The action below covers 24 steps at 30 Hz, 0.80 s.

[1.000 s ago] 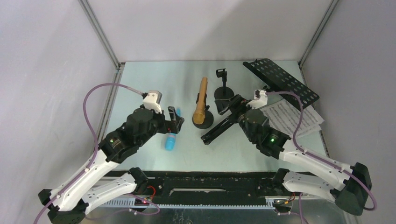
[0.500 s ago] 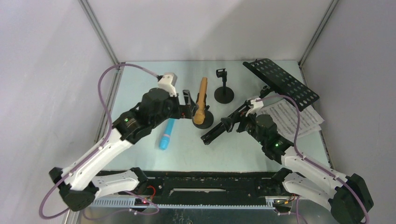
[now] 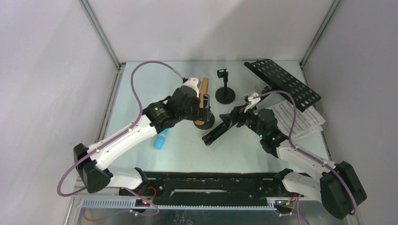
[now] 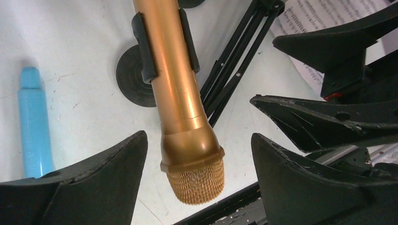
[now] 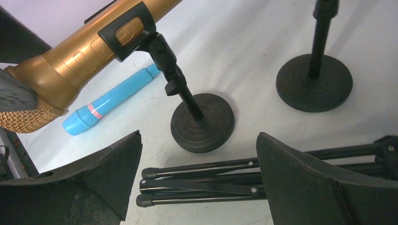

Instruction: Pack up the instrument practice props

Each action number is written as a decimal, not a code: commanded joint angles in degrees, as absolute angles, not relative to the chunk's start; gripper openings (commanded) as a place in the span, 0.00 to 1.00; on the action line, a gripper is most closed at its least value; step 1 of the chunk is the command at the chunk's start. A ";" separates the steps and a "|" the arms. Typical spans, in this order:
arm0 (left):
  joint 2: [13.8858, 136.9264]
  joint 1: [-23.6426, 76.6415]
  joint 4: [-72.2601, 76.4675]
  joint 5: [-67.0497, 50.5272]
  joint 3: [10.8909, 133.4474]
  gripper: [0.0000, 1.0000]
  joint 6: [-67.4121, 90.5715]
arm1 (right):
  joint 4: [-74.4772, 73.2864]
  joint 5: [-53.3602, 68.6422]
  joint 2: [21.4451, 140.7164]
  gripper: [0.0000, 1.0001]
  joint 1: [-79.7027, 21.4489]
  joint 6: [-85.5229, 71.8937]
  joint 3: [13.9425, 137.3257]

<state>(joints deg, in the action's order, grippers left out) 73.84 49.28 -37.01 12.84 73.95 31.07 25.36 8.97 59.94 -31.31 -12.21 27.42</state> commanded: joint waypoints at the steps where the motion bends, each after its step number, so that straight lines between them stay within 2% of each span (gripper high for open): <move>1: 76.51 49.46 -35.49 13.57 77.29 0.86 31.65 | 34.56 14.87 63.32 0.98 -30.50 -7.34 27.75; 5: 78.13 49.29 -35.09 14.10 77.56 0.79 31.28 | 38.90 17.76 66.90 0.98 -30.51 -4.90 27.70; 12: 78.66 48.61 -33.15 13.75 77.08 0.48 30.72 | 50.78 23.29 74.74 1.00 -30.26 1.09 27.73; 18: 78.62 48.50 -32.61 13.16 76.98 0.22 29.66 | 70.55 29.85 85.76 1.00 -30.07 2.40 27.80; 22: 77.69 48.39 -32.36 12.85 76.02 0.08 28.87 | 84.76 31.12 95.54 0.99 -30.06 1.04 29.30; 24: 77.21 48.27 -32.19 12.46 75.54 0.02 28.49 | 85.85 31.72 98.20 0.98 -30.12 0.30 31.63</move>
